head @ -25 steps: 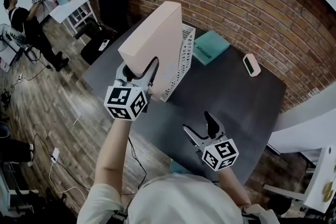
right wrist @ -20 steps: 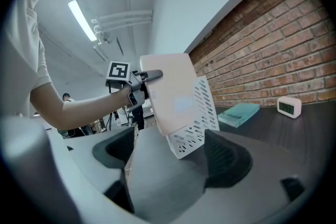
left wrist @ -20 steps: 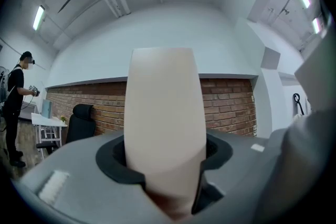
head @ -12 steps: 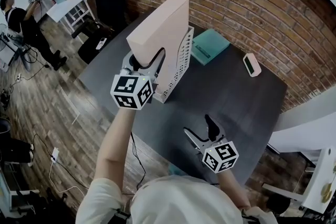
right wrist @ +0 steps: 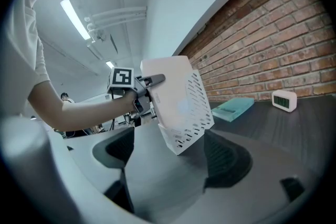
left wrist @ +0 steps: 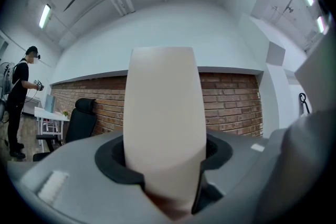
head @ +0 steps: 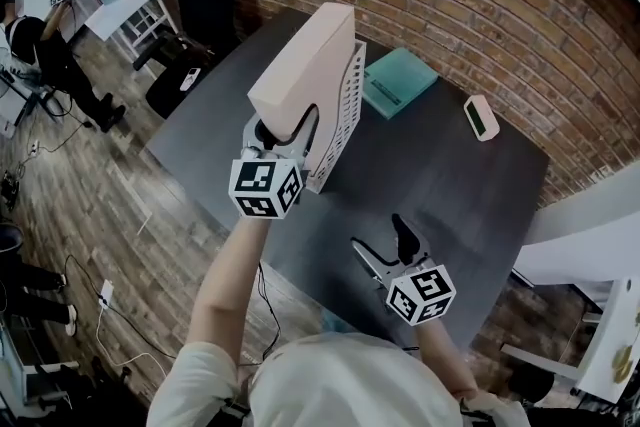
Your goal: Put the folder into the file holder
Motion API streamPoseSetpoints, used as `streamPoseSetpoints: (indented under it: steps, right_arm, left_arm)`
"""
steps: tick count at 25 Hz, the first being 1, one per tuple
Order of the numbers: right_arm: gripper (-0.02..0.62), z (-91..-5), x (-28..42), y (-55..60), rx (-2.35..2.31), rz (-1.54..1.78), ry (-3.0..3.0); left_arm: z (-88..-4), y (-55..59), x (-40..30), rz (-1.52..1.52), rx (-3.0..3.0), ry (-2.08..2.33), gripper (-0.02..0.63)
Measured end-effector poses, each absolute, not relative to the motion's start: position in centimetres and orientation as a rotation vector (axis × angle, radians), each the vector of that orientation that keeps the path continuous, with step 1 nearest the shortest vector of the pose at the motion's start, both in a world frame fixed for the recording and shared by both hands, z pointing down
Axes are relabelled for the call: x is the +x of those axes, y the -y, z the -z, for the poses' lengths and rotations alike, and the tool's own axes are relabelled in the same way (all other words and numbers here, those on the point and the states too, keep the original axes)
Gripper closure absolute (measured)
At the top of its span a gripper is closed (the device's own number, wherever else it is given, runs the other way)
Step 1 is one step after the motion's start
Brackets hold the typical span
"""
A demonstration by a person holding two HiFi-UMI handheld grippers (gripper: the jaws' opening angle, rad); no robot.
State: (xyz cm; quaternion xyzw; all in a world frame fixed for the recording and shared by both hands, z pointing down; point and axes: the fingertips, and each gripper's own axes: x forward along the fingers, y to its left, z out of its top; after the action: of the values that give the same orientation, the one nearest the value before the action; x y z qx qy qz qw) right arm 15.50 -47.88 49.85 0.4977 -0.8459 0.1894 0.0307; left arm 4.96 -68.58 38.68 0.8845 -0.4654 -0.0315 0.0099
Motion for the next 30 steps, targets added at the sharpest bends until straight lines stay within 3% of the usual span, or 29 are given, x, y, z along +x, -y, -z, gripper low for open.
streamPoseSetpoints:
  steps: [12, 20, 30]
  right_arm:
    - [0.179, -50.2, 16.0, 47.3, 1.561, -0.59, 2.586]
    - [0.179, -49.4, 15.5, 45.9, 1.558, -0.558, 2.582]
    - [0.179, -47.9, 14.0, 42.0, 1.578, -0.501, 2.583]
  left_arm:
    - [-46.3, 67.9, 6.1, -0.114, 2.727, 1.45, 0.318]
    - [-46.7, 67.4, 6.6, -0.183, 2.707, 1.429, 0.305]
    - [-47.6, 59.2, 2.0, -0.125, 2.602, 1.426, 0.301]
